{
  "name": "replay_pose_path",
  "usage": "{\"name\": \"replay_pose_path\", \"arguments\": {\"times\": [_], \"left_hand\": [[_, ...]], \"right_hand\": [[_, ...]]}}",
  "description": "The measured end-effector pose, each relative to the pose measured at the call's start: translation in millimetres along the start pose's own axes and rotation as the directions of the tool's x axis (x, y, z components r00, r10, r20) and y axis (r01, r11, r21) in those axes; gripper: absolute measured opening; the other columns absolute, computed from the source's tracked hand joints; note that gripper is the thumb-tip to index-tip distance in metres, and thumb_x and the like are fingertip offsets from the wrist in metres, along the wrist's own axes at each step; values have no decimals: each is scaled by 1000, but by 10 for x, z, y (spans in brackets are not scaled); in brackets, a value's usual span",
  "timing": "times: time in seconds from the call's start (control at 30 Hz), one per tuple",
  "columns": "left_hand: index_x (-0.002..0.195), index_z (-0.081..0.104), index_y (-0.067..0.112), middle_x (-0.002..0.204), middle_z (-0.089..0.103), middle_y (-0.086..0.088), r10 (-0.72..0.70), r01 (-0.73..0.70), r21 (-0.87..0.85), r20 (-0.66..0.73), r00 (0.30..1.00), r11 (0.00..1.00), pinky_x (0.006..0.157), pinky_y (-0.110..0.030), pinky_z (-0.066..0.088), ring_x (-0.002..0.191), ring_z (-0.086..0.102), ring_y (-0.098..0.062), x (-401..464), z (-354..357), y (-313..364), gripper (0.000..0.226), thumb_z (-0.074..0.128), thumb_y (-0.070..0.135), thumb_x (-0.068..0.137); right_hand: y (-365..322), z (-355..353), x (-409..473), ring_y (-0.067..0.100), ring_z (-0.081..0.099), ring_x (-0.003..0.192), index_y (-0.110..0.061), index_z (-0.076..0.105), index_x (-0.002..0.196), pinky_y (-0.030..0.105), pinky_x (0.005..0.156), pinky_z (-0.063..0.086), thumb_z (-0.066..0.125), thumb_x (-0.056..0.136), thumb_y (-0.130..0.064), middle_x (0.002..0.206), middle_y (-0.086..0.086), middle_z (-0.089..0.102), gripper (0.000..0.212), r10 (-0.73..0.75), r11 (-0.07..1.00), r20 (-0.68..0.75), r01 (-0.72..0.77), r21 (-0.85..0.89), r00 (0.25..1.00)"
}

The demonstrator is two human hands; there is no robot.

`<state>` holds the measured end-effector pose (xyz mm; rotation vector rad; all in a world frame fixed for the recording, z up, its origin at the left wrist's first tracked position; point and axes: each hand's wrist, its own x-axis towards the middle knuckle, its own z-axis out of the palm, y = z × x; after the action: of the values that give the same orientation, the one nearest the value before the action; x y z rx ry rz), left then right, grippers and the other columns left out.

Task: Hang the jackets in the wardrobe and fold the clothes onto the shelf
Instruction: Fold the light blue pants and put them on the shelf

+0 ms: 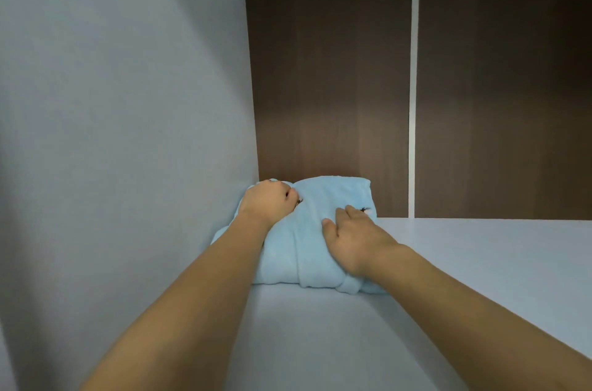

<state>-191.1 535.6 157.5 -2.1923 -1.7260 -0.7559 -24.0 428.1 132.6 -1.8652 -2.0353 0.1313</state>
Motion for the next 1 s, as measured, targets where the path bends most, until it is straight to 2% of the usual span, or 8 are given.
{"name": "replay_pose_path", "arguments": {"times": [0.07, 0.13, 0.3, 0.57, 0.67, 0.77, 0.87, 1.0], "left_hand": [[95, 72, 22, 101, 67, -5, -6, 7, -25, 25, 1000, 1000, 73, -31, 40, 93, 58, -25, 134, 102, -36, 38, 36, 33, 97], [96, 70, 18, 104, 66, -7, -31, 35, -73, 55, 998, 997, 77, -33, 44, 96, 55, -25, 257, 201, -128, 40, 33, 34, 100], [115, 66, 17, 117, 57, -7, -35, 51, -161, 97, 995, 986, 88, -34, 41, 117, 47, -24, 458, 366, -286, 46, 24, 34, 104], [126, 58, 14, 135, 53, -7, -71, 101, -113, 248, 966, 988, 107, -44, 37, 131, 40, -24, 417, 283, -221, 51, 17, 36, 105], [116, 59, 11, 133, 53, -8, -69, 129, -195, 288, 955, 972, 108, -37, 30, 134, 34, -24, 349, 137, -151, 49, 16, 34, 107], [117, 62, 24, 138, 48, 1, -27, 103, -205, 345, 938, 973, 114, -42, 27, 138, 30, -18, 181, -3, -125, 54, 16, 50, 103], [108, 63, 26, 129, 55, 2, -26, 75, -150, 308, 951, 986, 111, -46, 30, 125, 45, -20, -24, -81, -42, 54, 20, 57, 101], [100, 58, 19, 120, 59, -3, -18, 29, -73, 136, 991, 997, 105, -44, 36, 117, 50, -24, -236, -180, 165, 37, 31, 45, 102]], "right_hand": [[93, 50, 163, 25, 10, 150, -7, 15, 155, 41, 121, 17, 14, 102, -52, 163, 11, 11, 69, 19, 1000, 21, -19, 8, 1000], [193, 87, 293, 27, 19, 148, -7, 15, 155, 42, 118, 24, 13, 99, -61, 163, 12, 12, 78, 65, 998, 20, -65, 15, 998], [578, 214, 363, 28, 55, 117, -15, 51, 136, 39, 104, 40, 5, 89, -76, 130, 13, 58, 90, 149, 981, 65, -156, 114, 987], [774, 236, 348, 25, 55, 115, -25, 61, 127, 41, 106, 40, 1, 86, -79, 128, 4, 62, 91, 108, 971, 71, -120, 208, 992], [830, 205, 360, 23, 55, 114, -26, 58, 129, 41, 105, 41, 4, 87, -78, 129, 3, 61, 86, 106, 950, 47, -115, 289, 993], [823, 165, 338, 22, 56, 112, -23, 57, 126, 41, 102, 43, 9, 90, -76, 127, 3, 61, 81, 141, 933, 24, -141, 332, 990], [805, 119, 272, 23, 55, 110, -18, 55, 128, 38, 96, 43, 17, 94, -71, 128, 5, 60, 73, 164, 922, -31, -142, 361, 986], [790, -74, 93, 27, 53, 115, -13, 50, 129, 36, 90, 41, 30, 100, -57, 134, 8, 55, 57, 140, 955, -154, -93, 280, 978]]}}
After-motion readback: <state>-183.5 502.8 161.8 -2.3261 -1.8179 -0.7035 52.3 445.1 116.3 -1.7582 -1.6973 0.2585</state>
